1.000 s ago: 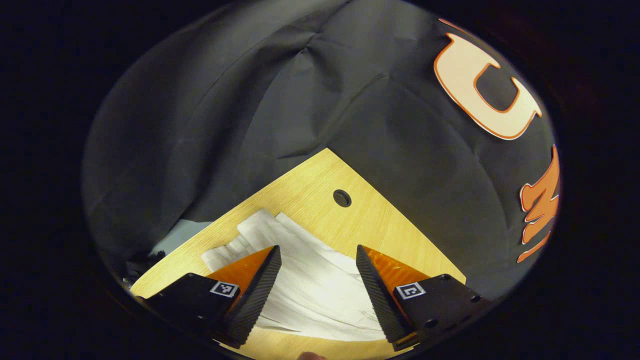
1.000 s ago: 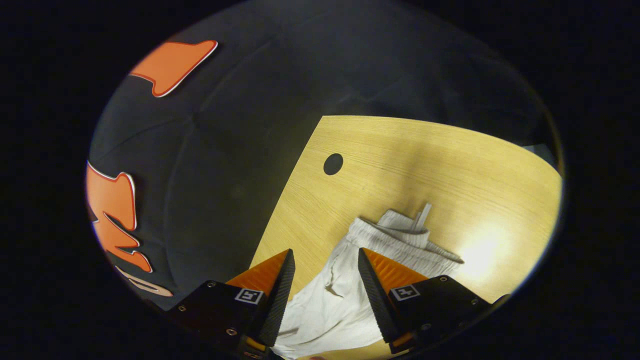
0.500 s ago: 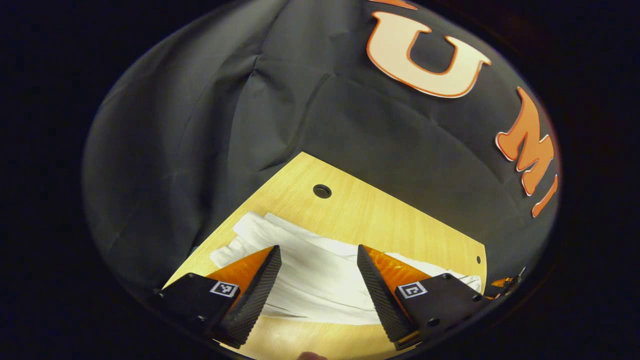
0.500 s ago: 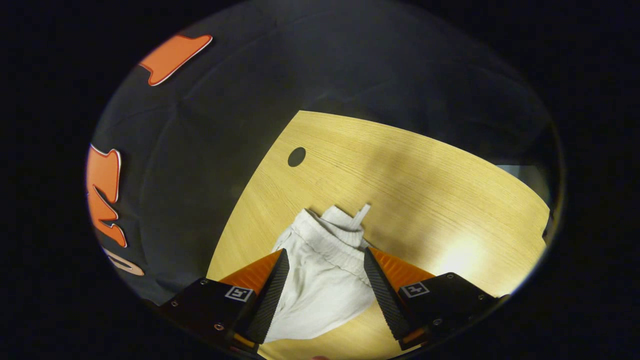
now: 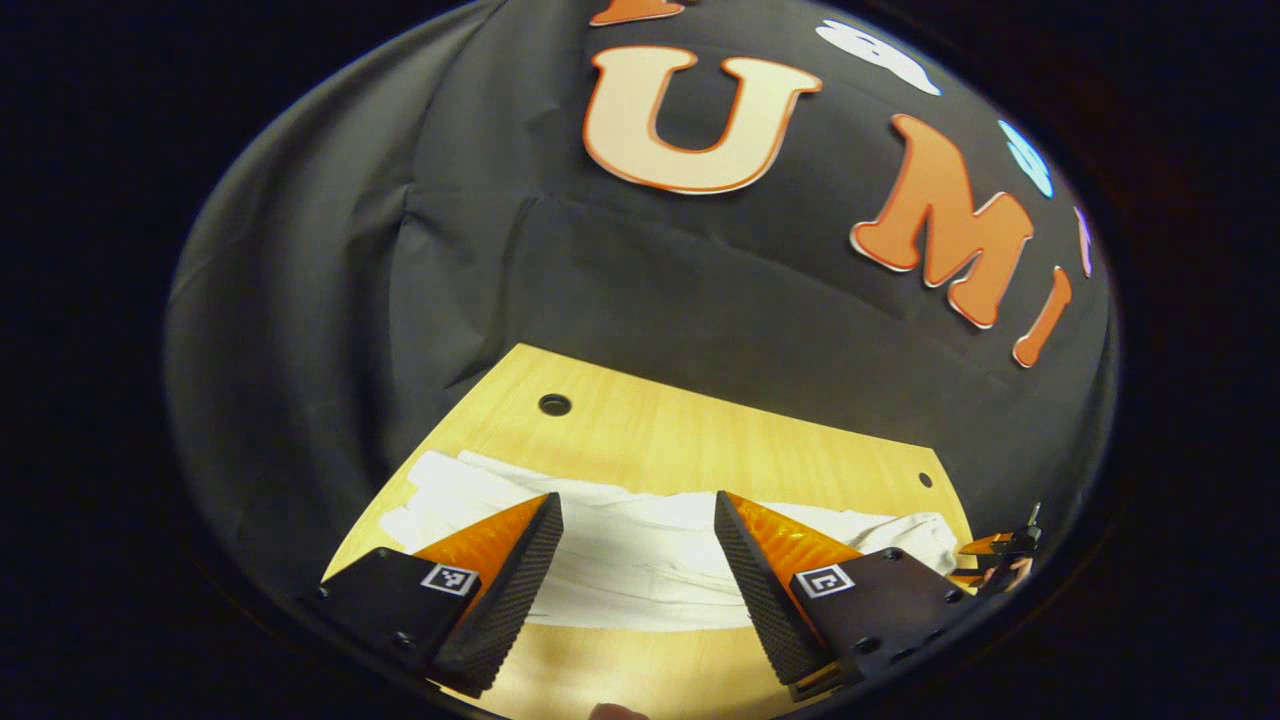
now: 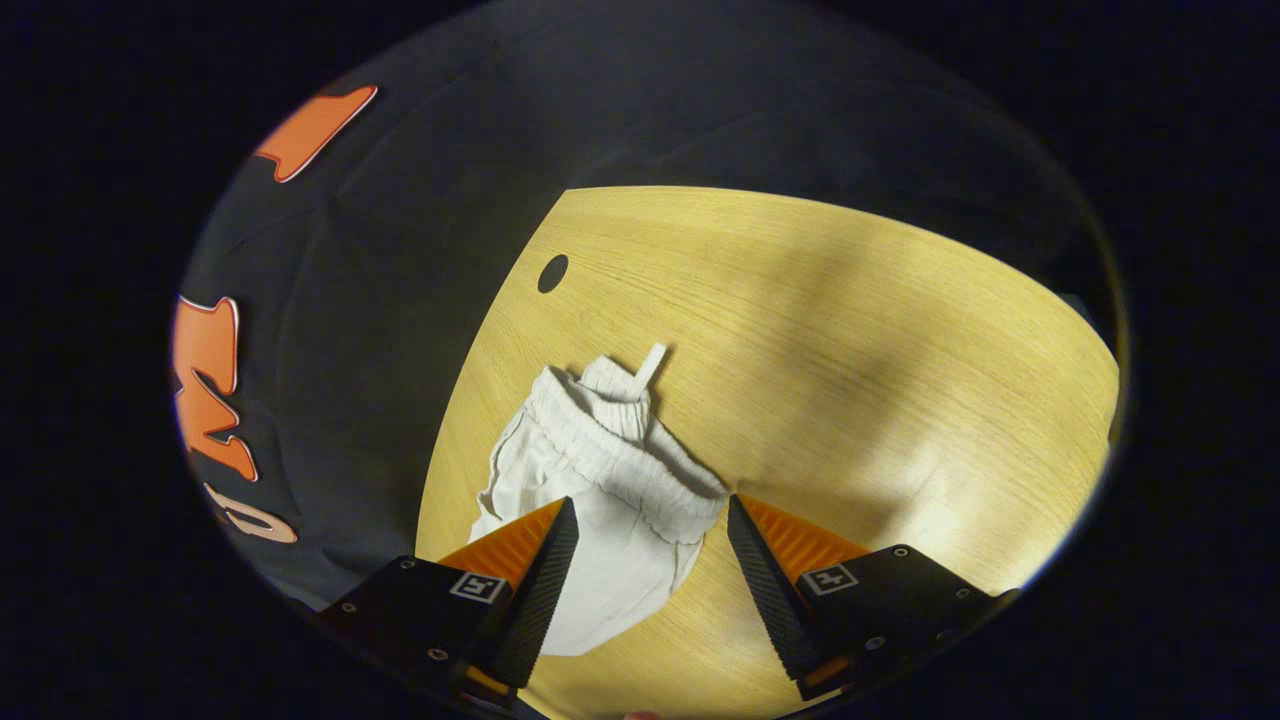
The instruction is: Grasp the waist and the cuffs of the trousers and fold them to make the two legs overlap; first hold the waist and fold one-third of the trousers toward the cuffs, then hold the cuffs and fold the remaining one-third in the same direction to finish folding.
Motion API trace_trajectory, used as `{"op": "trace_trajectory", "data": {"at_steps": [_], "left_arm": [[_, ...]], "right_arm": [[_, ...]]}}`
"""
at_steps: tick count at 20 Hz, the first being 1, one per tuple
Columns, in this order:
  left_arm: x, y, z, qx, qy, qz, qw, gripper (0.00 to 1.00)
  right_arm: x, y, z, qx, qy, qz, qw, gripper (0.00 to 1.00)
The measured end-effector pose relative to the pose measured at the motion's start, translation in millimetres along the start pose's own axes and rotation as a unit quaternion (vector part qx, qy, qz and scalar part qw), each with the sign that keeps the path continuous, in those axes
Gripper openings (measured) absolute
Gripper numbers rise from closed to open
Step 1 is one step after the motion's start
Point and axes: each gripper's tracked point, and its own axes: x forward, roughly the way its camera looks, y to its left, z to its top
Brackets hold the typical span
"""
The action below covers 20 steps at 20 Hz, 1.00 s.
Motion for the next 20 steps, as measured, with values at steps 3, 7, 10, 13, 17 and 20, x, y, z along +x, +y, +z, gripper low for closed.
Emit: {"op": "trace_trajectory", "data": {"at_steps": [3, 7, 10, 13, 17, 20], "left_arm": [[-16, -41, 4, 0.027, -0.025, -0.029, 0.999, 0.99], [-38, -88, 12, 0.099, -0.066, -0.039, 0.992, 0.99], [-44, -116, 4, 0.113, -0.060, -0.047, 0.991, 0.99], [-47, -129, -9, 0.117, -0.047, -0.048, 0.991, 0.99], [-39, -137, -21, 0.124, -0.020, -0.044, 0.991, 0.99], [-41, -135, -22, 0.121, -0.020, -0.043, 0.991, 0.99]], "right_arm": [[11, -3, -12, 0.010, 0.010, 0.014, 1.000, 0.92], [21, 9, -4, 0.013, -0.013, 0.044, 0.999, 0.91], [24, 4, -2, 0.030, -0.033, 0.058, 0.997, 0.86], [39, -7, 1, 0.074, -0.041, 0.063, 0.994, 0.48], [43, -2, 2, 0.133, -0.046, 0.089, 0.986, 0.13], [27, 23, 7, 0.149, -0.051, 0.151, 0.976, 0.08]]}}
